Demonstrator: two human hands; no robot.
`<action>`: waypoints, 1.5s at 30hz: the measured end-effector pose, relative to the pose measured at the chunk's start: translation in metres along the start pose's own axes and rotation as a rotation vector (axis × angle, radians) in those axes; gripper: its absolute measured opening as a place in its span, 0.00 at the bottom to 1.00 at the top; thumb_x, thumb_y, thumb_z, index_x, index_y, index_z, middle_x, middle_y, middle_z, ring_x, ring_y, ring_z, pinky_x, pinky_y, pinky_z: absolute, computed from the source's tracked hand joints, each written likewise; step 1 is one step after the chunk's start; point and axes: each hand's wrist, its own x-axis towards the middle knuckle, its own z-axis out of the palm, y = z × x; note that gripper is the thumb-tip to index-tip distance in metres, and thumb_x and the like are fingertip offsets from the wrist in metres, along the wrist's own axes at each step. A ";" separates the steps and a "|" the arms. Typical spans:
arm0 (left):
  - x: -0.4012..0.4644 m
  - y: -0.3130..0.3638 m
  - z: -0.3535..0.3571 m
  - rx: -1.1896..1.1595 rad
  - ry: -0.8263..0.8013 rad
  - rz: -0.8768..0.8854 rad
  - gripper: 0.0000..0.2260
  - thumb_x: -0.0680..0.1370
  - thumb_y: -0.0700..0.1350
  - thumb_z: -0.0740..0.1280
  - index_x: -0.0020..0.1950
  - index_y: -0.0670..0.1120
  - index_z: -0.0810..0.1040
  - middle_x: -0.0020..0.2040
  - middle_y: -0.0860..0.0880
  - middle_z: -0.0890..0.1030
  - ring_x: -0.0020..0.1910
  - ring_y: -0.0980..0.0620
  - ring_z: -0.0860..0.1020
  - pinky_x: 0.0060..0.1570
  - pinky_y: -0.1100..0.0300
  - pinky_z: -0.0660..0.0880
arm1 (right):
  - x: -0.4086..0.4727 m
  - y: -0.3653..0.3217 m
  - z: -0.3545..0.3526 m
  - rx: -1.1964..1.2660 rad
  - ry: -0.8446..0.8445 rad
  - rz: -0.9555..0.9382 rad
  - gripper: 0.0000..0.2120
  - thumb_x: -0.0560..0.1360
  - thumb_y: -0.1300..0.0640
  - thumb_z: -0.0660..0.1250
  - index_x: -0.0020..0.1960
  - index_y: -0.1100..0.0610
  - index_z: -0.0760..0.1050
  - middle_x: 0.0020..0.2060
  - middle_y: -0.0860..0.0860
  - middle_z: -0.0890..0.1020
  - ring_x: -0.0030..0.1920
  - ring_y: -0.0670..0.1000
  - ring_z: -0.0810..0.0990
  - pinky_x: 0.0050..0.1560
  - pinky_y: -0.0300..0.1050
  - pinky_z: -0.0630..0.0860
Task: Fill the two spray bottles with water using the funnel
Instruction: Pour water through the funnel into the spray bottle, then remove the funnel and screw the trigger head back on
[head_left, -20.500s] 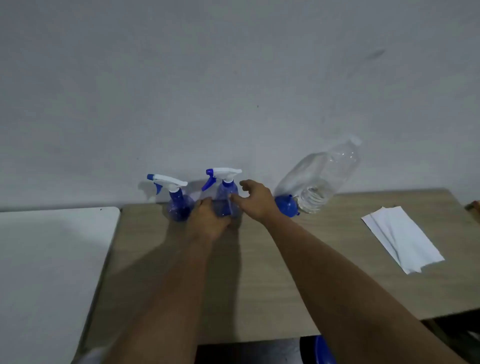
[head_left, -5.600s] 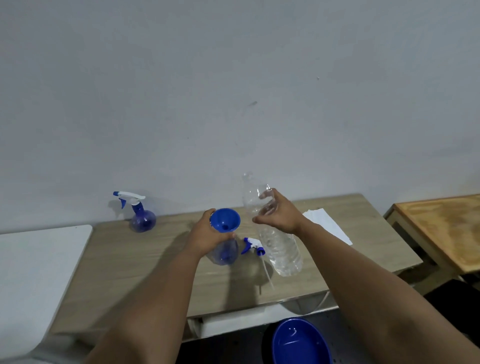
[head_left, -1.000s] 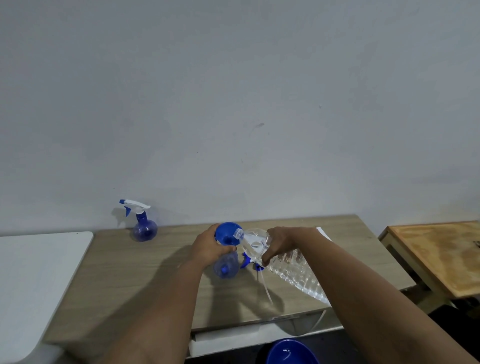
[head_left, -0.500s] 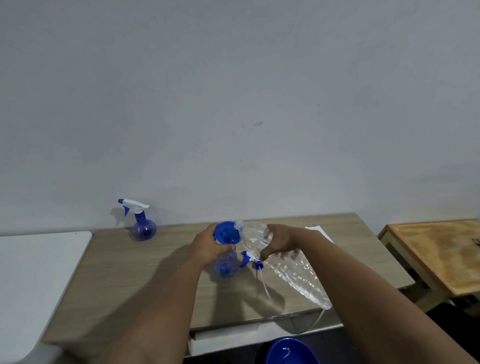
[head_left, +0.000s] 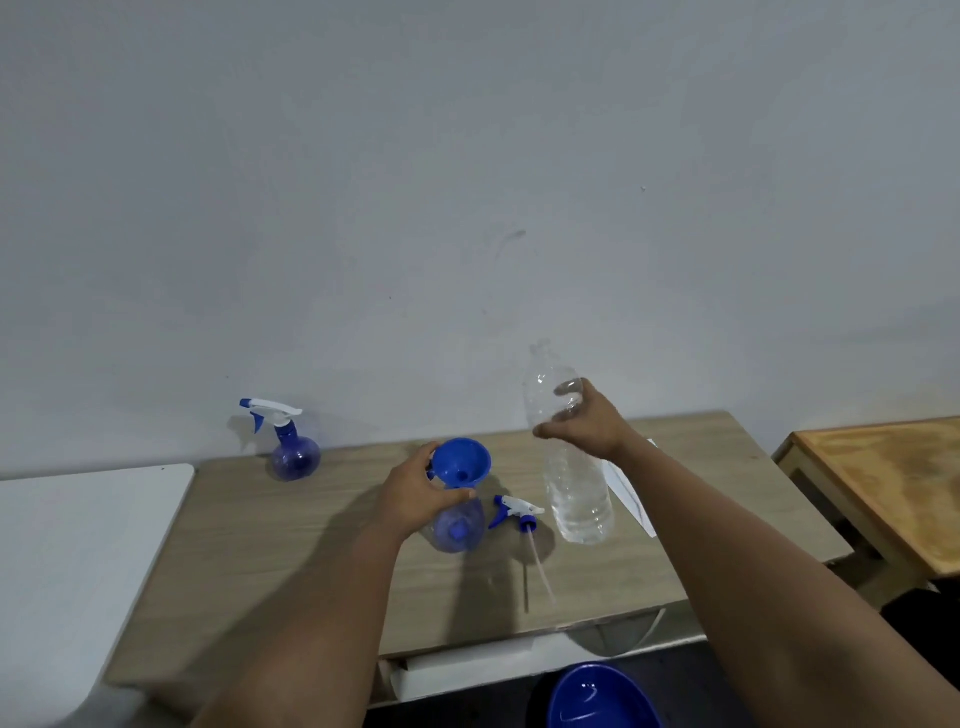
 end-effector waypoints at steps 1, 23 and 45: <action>0.001 -0.002 0.000 0.011 -0.007 0.002 0.36 0.58 0.62 0.82 0.64 0.62 0.75 0.55 0.62 0.82 0.56 0.59 0.80 0.61 0.53 0.78 | 0.005 0.000 -0.002 0.021 0.031 -0.002 0.35 0.63 0.49 0.84 0.63 0.49 0.70 0.47 0.53 0.84 0.49 0.52 0.84 0.52 0.47 0.79; 0.014 -0.003 0.004 0.047 0.048 -0.025 0.38 0.60 0.60 0.83 0.68 0.61 0.73 0.58 0.63 0.81 0.58 0.65 0.77 0.62 0.61 0.75 | 0.062 0.054 0.069 0.240 0.300 0.024 0.44 0.62 0.46 0.86 0.70 0.48 0.66 0.62 0.51 0.78 0.61 0.52 0.77 0.61 0.48 0.76; 0.008 -0.005 -0.005 -0.013 -0.047 -0.006 0.40 0.58 0.60 0.83 0.68 0.62 0.73 0.61 0.62 0.80 0.61 0.59 0.77 0.63 0.52 0.76 | 0.020 0.030 0.053 -0.123 0.154 0.280 0.39 0.68 0.50 0.81 0.70 0.60 0.66 0.61 0.56 0.79 0.62 0.60 0.79 0.57 0.52 0.78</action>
